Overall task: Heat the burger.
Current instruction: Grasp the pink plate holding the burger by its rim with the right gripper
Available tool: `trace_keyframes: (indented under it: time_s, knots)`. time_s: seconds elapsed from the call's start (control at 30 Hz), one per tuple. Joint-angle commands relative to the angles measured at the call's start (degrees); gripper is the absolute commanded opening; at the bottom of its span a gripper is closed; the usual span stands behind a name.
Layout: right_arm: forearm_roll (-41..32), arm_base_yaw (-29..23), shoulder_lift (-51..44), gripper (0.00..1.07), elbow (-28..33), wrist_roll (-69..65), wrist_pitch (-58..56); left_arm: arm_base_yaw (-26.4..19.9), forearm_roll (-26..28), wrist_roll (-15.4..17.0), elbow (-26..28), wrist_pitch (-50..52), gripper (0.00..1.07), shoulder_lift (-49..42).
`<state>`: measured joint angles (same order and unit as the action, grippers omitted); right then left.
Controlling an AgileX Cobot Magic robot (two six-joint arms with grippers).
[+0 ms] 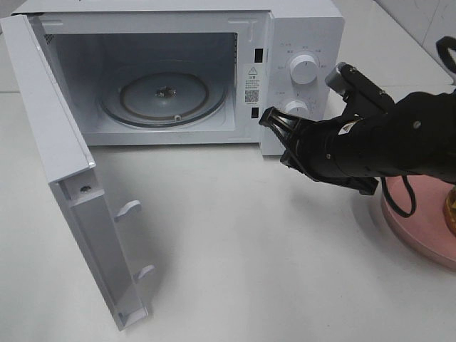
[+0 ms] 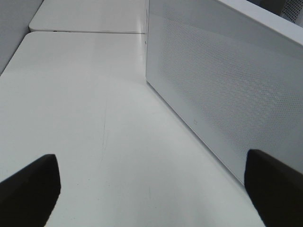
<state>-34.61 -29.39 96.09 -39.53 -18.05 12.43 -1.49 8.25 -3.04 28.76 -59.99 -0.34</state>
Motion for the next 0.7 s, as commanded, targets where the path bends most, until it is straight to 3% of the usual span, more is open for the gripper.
trace_keyframes:
  time_s: [0.03,0.27,0.33,0.43,0.5,0.7]
  knots:
    - [1.03,2.69,-2.75,0.02,-0.11,10.77,-8.65,-0.17,0.06,-0.06,-0.11,0.57,0.98,-1.38]
    - [4.47,7.28,-7.05,0.04,-0.34,20.51,-22.52,-0.17,0.06,-0.06,-0.11,0.57,0.98,-1.38]
    - [9.51,9.97,-9.17,0.04,-2.06,22.98,-33.63,-0.17,0.06,-0.06,-0.11,0.57,0.98,-1.38]
    - [11.4,10.66,-9.4,0.05,-2.75,22.98,-36.9,-0.17,0.06,-0.06,-0.11,0.57,0.98,-1.38]
    - [17.36,12.03,-9.68,0.06,-5.33,22.92,-45.78,-0.17,0.0,-0.06,-0.11,0.57,0.98,-1.38]
    - [27.39,12.66,-9.85,0.08,-9.11,20.45,-56.44,-0.17,0.0,-0.06,-0.11,0.57,0.98,-1.38]
